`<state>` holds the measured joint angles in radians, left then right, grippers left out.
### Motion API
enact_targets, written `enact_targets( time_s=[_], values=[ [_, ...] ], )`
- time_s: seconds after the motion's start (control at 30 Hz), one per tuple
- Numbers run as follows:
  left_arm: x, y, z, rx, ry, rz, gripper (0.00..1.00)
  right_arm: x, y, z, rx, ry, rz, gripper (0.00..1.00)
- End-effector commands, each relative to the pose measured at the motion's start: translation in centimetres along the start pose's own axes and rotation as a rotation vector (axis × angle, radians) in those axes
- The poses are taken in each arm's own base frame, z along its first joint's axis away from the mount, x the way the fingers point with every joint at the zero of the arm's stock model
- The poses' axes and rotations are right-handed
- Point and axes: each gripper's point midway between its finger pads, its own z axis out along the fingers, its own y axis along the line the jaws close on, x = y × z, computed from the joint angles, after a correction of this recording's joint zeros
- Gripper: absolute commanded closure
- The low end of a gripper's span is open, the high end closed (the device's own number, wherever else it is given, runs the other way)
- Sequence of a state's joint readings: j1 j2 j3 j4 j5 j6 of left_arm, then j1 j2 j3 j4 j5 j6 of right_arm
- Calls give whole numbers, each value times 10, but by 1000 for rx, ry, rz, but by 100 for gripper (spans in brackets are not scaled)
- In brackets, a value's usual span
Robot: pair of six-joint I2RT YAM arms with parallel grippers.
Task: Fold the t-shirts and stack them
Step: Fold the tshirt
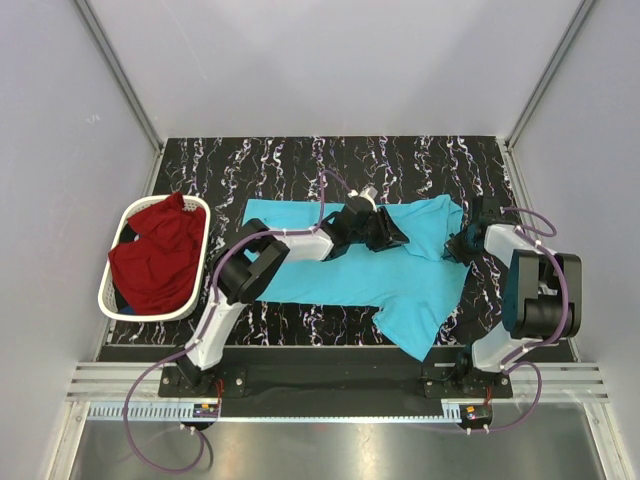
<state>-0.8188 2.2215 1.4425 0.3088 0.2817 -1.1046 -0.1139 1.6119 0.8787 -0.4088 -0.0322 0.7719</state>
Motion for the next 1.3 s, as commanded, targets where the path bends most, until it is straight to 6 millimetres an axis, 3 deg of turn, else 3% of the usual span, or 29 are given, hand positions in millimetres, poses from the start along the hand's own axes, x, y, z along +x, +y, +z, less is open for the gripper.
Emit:
enact_targets(
  time_s=[0.0, 0.13, 0.33, 0.7, 1.07, 1.17, 1.27],
  values=[
    [-14, -21, 10, 46, -76, 15, 60, -9, 25, -22, -118, -44, -23, 100],
    [-13, -16, 11, 31, -90, 13, 60, -13, 34, -37, -167, -68, -24, 100],
    [-4, -13, 18, 13, -99, 8, 60, -6, 39, -40, -214, -47, -13, 100],
    [2, -5, 27, 1, -99, -6, 59, -2, 54, -64, -317, -41, -17, 100],
    [-7, -10, 34, 10, -120, 15, 58, -2, 57, -73, -343, -49, -17, 100],
    [-8, -10, 37, 11, -123, 17, 59, 0, 56, -72, -341, -46, -20, 100],
    [-10, -12, 37, 13, -129, 22, 67, -1, 56, -72, -342, -49, -20, 100]
  ],
)
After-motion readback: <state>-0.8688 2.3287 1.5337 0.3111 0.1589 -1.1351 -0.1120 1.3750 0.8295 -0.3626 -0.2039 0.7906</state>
